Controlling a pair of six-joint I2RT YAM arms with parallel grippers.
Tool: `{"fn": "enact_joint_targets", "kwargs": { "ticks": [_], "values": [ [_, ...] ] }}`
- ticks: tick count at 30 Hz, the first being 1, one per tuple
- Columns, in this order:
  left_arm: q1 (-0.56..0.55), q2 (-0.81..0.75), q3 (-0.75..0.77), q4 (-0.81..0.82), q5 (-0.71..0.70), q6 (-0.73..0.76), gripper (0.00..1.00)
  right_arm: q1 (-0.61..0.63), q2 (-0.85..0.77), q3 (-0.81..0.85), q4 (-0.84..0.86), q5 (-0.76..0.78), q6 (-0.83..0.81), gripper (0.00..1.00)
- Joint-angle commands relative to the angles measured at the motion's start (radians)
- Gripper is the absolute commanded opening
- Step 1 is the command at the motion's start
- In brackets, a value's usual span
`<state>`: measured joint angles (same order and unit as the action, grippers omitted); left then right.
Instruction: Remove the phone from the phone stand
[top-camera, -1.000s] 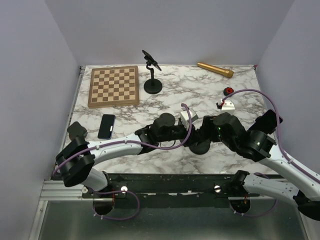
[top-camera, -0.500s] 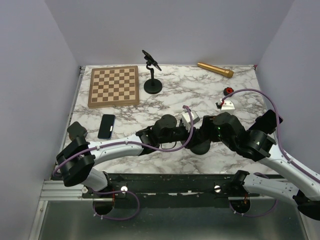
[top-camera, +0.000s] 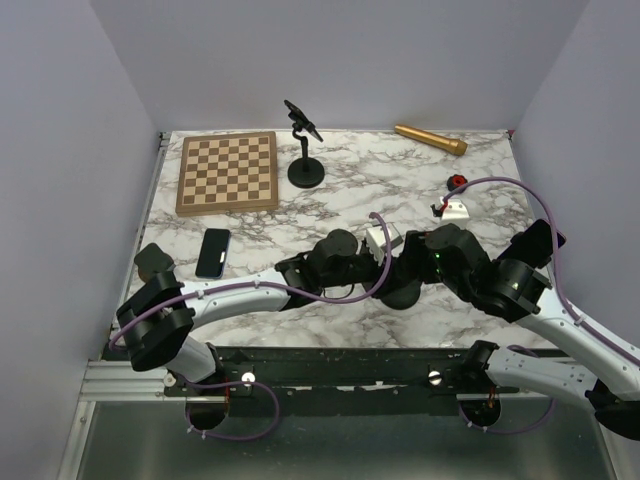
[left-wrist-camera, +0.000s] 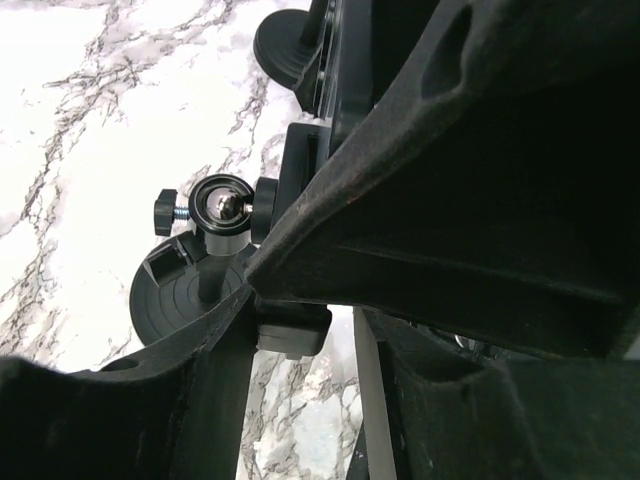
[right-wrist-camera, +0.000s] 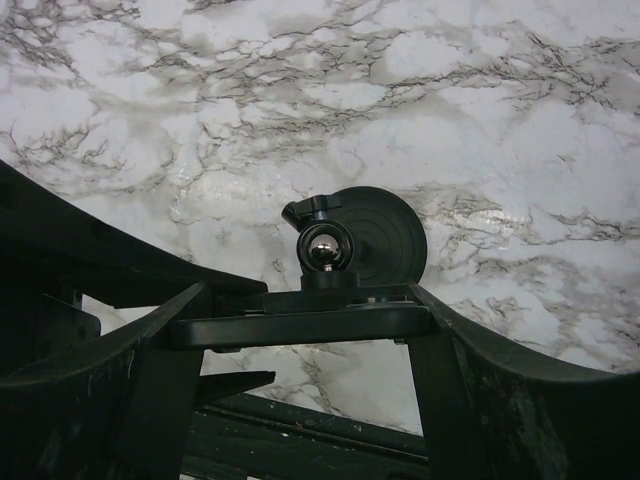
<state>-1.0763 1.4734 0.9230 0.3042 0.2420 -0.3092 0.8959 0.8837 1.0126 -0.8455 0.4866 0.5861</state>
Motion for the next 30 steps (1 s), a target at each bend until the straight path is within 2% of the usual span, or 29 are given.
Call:
{"fn": "enact_joint_targets", "kwargs": {
  "ticks": [1, 4, 9, 11, 13, 14, 20, 25, 30],
  "values": [
    [-0.019, 0.016, 0.020, -0.022, 0.002, 0.011, 0.52, 0.005, 0.003, 0.043, 0.074, -0.008, 0.017, 0.01],
    [-0.019, 0.014, 0.019, -0.017, 0.002, 0.013, 0.50, 0.005, 0.004, 0.042, 0.072, -0.013, 0.014, 0.01],
    [-0.018, 0.010, 0.019, -0.012, 0.000, 0.016, 0.31, 0.005, 0.006, 0.034, 0.075, -0.012, 0.010, 0.01],
    [-0.019, 0.002, 0.019, -0.011, 0.010, 0.020, 0.20, 0.005, 0.010, 0.024, 0.075, 0.000, -0.008, 0.01],
    [-0.018, -0.009, 0.023, -0.028, 0.018, 0.034, 0.03, 0.005, 0.008, 0.003, 0.088, 0.030, -0.026, 0.01],
    [-0.017, -0.016, 0.022, -0.037, 0.022, 0.044, 0.00, 0.005, 0.004, -0.009, 0.101, 0.046, -0.038, 0.01],
    [0.017, -0.108, -0.031, -0.096, 0.028, 0.068, 0.00, 0.005, -0.061, -0.095, 0.235, 0.122, -0.122, 0.01],
    [0.041, -0.188, -0.103, -0.077, 0.061, 0.049, 0.00, 0.005, -0.048, -0.110, 0.254, 0.241, -0.202, 0.01],
    [0.079, -0.195, -0.141, -0.054, 0.152, 0.009, 0.00, 0.005, -0.033, -0.099, 0.316, 0.213, -0.301, 0.01]
  ]
}}
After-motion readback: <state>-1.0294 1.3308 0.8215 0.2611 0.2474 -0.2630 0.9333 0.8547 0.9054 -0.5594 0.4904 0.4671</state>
